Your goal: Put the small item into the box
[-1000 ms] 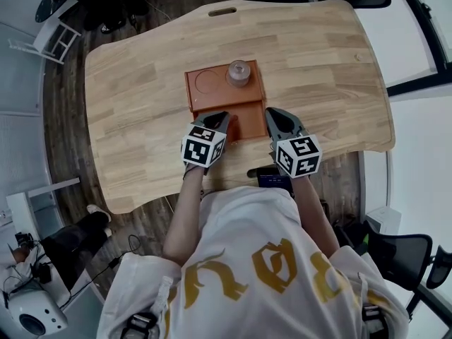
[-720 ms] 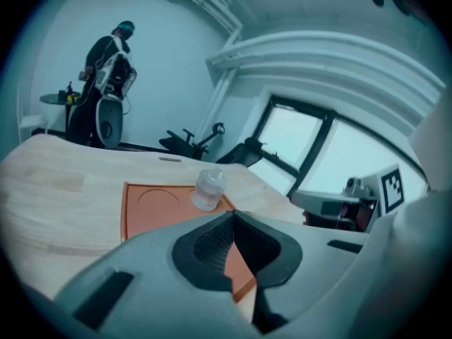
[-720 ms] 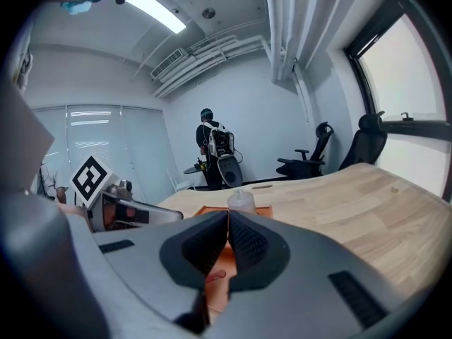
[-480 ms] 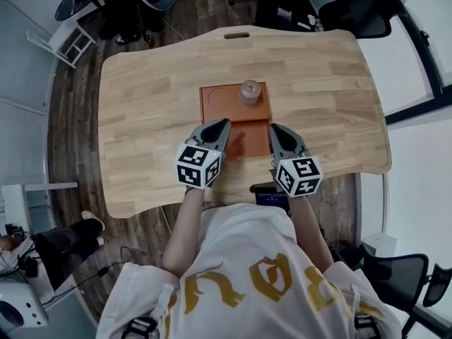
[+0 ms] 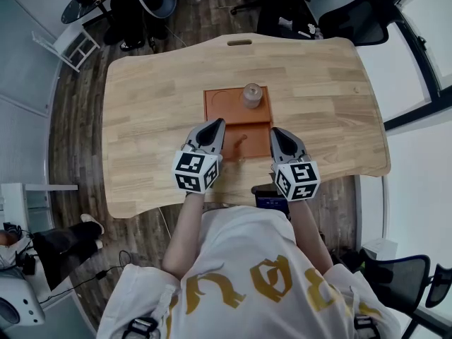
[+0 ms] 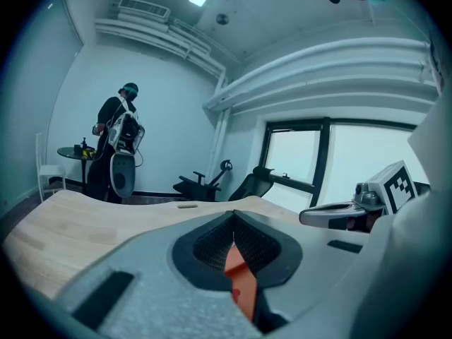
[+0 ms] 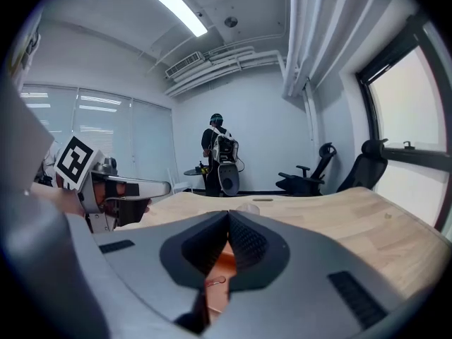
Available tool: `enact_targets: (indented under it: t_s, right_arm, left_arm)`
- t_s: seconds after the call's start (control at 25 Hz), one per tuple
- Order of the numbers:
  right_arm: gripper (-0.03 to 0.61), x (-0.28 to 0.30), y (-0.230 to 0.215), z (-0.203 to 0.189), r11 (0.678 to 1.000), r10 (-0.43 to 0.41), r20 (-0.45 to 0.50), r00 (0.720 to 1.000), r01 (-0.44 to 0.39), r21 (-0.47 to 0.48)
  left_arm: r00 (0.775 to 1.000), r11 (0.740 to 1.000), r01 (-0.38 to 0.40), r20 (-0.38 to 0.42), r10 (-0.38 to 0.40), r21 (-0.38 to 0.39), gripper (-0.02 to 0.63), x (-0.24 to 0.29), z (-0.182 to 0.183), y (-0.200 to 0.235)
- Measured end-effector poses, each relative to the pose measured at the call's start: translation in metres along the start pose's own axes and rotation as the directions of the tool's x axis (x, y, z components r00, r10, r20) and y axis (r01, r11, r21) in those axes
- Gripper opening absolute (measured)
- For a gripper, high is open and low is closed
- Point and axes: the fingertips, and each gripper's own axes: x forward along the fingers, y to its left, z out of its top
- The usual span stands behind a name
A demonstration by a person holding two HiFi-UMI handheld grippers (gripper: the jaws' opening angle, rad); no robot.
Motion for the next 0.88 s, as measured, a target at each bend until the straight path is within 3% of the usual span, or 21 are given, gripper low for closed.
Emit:
enact_targets:
  t_s: [0.24, 0.6, 0.88]
  right_arm:
    - [0.011, 0.0, 0.003, 0.001, 0.999, -0.008, -0.012, 1.0, 0.008, -0.04]
    - [0.012, 0.002, 0.002, 0.004, 0.999, -0.001, 0.005, 1.0, 0.001, -0.044]
    - [0.012, -0.002, -0.011, 0.002, 0.999, -0.016, 0.003, 1.0, 0.016, -0.032]
  left_arm:
    - [0.999, 1.0, -0.01, 0.033, 0.01, 0.004, 0.011, -0.005, 0.009, 0.002]
    - [0.998, 0.998, -0.056, -0.011, 0.056, 0.021, 0.011, 0.0, -0.002, 0.012]
    - [0.999, 0.999, -0.034, -0.003, 0.034, 0.004, 0.011, 0.008, 0.001, 0.006]
